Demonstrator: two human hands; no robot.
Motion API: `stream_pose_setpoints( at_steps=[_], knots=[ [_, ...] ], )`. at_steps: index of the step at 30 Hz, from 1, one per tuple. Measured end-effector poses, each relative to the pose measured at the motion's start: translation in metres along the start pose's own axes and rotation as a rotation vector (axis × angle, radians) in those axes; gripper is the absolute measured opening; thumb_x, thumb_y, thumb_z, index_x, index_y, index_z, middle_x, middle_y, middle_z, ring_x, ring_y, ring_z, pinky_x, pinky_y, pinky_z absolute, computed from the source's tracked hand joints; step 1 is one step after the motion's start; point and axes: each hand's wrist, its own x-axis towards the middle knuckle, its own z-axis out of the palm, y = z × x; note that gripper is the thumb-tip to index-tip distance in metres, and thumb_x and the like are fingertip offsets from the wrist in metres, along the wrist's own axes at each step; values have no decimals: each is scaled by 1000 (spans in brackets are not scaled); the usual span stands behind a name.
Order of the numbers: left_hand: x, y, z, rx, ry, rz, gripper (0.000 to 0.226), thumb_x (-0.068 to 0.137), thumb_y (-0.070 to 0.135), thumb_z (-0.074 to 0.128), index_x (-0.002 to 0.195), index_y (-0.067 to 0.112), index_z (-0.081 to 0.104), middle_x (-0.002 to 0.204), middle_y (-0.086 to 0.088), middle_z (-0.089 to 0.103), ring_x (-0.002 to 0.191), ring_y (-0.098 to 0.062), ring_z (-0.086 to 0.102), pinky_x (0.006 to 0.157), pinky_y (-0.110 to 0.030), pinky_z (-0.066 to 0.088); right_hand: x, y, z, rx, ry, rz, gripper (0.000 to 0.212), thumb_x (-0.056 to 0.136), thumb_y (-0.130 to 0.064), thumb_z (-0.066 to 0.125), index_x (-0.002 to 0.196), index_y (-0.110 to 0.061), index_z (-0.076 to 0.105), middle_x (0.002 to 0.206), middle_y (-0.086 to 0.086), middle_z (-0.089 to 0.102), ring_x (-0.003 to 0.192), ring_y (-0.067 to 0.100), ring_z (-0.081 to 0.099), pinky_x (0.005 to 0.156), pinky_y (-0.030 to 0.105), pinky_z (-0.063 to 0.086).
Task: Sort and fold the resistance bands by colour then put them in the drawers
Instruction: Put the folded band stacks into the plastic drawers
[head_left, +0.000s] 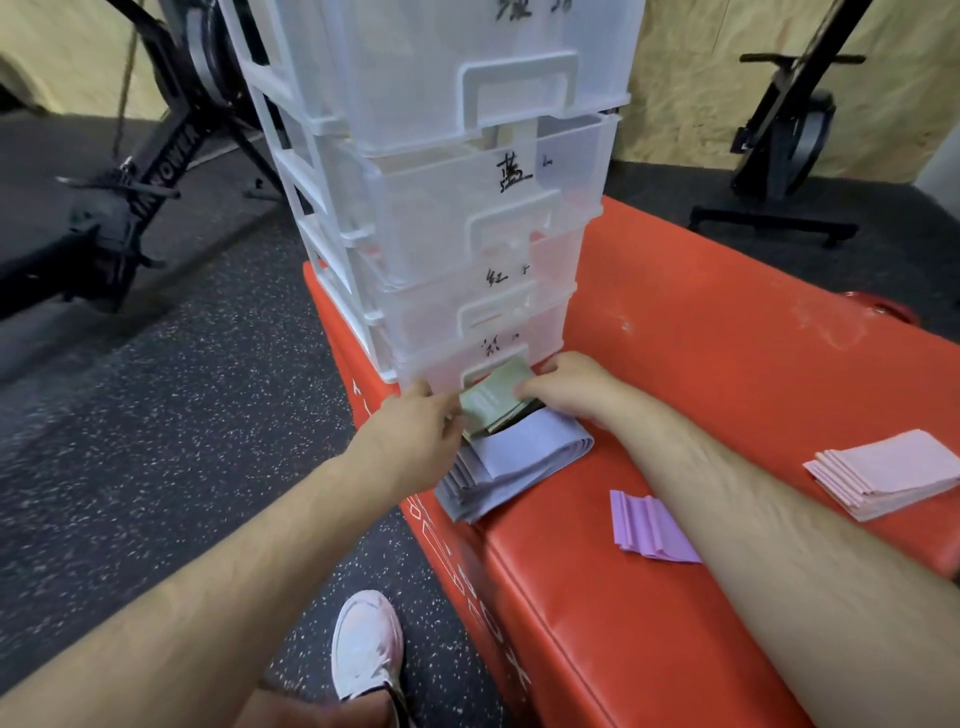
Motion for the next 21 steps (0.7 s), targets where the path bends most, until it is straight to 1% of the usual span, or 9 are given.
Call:
stream_pose_setpoints(
  at_steps=[3, 5, 7, 9, 12, 15, 18, 20, 21],
  knots=[
    [3, 0, -2, -21, 20, -8, 20, 99, 31, 43, 102, 18, 59, 101, -8, 52, 88, -36, 60, 80, -43, 52, 2, 1, 0, 95, -36, 25, 29, 74, -32, 83, 67, -20, 58, 61, -7, 55, 48, 8, 49, 37, 16, 32],
    [5, -1, -3, -19, 29, -10, 17, 98, 29, 47, 97, 16, 57, 98, -8, 52, 85, -35, 60, 76, -41, 52, 3, -1, 2, 128, -65, 24, 25, 72, -34, 85, 75, -18, 66, 71, -5, 63, 57, 10, 57, 43, 17, 38],
    [5, -2, -5, -17, 38, -9, 17, 98, 31, 50, 93, 16, 56, 96, -6, 53, 82, -32, 60, 72, -38, 50, 4, -2, 5, 128, -85, 16, 31, 68, -36, 86, 87, -15, 72, 84, -2, 70, 67, 14, 63, 53, 22, 45],
    [5, -3, -7, -23, 41, 2, 20, 97, 36, 53, 92, 16, 56, 95, -5, 52, 80, -30, 59, 69, -35, 48, 5, -4, 6, 131, -102, -2, 36, 64, -35, 85, 92, -16, 73, 93, 1, 74, 73, 16, 68, 58, 27, 51],
    [3, -3, -9, -6, 32, -3, 25, 96, 41, 52, 92, 15, 53, 92, -3, 49, 78, -29, 58, 64, -33, 43, -1, -7, 5, 112, -113, -46, 32, 66, -31, 83, 91, -20, 66, 85, -3, 67, 68, 14, 63, 54, 25, 46],
    [0, 2, -17, 190, 107, -50, 25, 94, 40, 48, 89, 16, 43, 91, -1, 47, 84, -29, 56, 65, -35, 39, -9, -12, 5, 77, -82, -174, 29, 69, -29, 84, 89, -23, 64, 83, -4, 63, 70, 14, 58, 60, 29, 46],
    [-3, 11, -28, 246, 191, -38, 38, 93, 52, 51, 103, 16, 49, 105, -2, 55, 98, -29, 59, 69, -38, 45, -18, -14, 5, 137, -43, -282, 41, 65, -25, 86, 97, -19, 61, 89, 2, 68, 71, 15, 59, 62, 38, 51],
    [-5, 14, -32, 110, 278, 41, 47, 89, 53, 60, 115, 15, 53, 112, -2, 58, 102, -29, 60, 74, -39, 50, -27, -18, 3, 208, -27, -373, 44, 62, -22, 87, 97, -20, 61, 92, 5, 72, 70, 14, 60, 68, 46, 55],
    [-6, 14, -35, -3, 308, 89, 52, 85, 51, 64, 120, 14, 53, 115, -3, 59, 104, -29, 59, 80, -39, 50, -32, -22, 1, 231, -24, -423, 43, 63, -20, 88, 97, -21, 62, 91, 3, 73, 72, 12, 61, 71, 45, 56]
  ],
)
